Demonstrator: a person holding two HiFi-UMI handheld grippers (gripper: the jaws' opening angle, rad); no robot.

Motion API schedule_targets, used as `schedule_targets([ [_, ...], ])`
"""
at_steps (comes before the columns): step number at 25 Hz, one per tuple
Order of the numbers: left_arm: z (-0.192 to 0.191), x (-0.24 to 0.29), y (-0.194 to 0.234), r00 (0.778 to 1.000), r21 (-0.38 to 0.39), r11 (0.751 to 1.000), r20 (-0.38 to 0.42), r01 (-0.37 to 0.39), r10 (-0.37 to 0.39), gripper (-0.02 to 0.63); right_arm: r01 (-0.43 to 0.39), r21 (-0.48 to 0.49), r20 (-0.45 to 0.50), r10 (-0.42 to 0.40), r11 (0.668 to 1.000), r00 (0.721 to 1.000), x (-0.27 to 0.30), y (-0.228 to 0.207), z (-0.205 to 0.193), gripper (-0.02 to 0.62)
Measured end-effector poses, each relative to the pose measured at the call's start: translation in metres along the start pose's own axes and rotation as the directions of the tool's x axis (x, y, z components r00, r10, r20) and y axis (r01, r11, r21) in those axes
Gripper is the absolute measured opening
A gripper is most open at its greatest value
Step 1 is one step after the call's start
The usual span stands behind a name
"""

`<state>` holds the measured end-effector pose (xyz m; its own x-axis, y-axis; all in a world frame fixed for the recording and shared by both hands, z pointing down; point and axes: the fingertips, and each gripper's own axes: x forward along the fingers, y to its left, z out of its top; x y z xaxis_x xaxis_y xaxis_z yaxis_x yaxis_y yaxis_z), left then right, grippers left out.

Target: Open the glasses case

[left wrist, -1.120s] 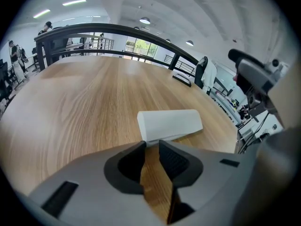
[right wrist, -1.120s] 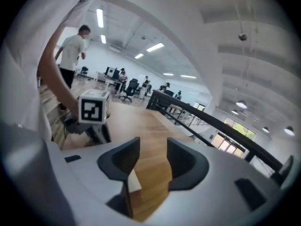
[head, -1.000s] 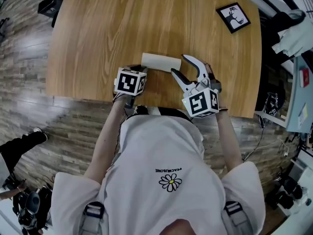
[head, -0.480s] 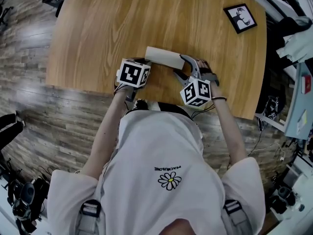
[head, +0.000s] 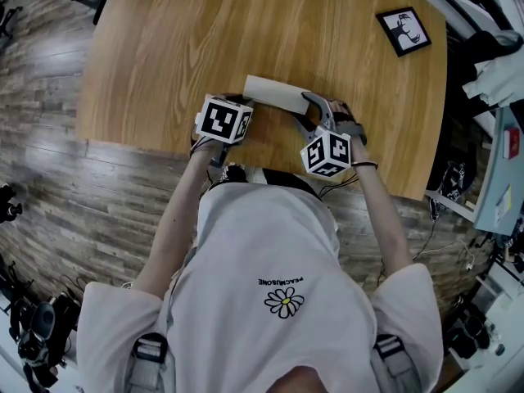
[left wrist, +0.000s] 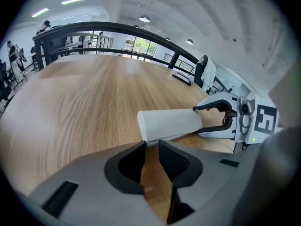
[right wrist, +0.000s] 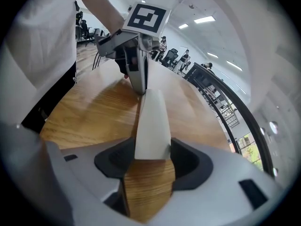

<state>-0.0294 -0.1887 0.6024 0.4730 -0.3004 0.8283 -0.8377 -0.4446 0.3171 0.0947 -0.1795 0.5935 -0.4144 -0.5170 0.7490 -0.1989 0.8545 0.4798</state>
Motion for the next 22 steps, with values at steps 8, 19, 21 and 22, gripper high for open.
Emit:
schedule_targets([
  [8, 0.0, -0.0004, -0.0003, 1.0, 0.003, 1.0, -0.003, 0.003, -0.003, 0.101, -0.046, 0.031, -0.016, 0.047, 0.998, 0.999, -0.0008, -0.0008, 0.0004, 0.241],
  [19, -0.0001, 0.0008, -0.0002, 1.0, -0.006, 1.0, -0.005, 0.012, -0.013, 0.101, -0.168, 0.092, -0.062, 0.174, 0.982, 0.983, -0.0017, -0.0033, 0.0012, 0.233],
  [21, -0.0002, 0.0008, -0.0003, 1.0, -0.007, 1.0, -0.005, 0.013, -0.013, 0.101, -0.177, 0.088, -0.074, 0.184, 0.98, 0.98, -0.0018, -0.0035, 0.001, 0.231],
  [22, -0.0002, 0.0008, -0.0003, 1.0, -0.007, 1.0, -0.005, 0.013, -0.013, 0.101, -0.181, 0.086, -0.079, 0.188, 0.98, 0.979, -0.0016, -0.0037, 0.001, 0.23],
])
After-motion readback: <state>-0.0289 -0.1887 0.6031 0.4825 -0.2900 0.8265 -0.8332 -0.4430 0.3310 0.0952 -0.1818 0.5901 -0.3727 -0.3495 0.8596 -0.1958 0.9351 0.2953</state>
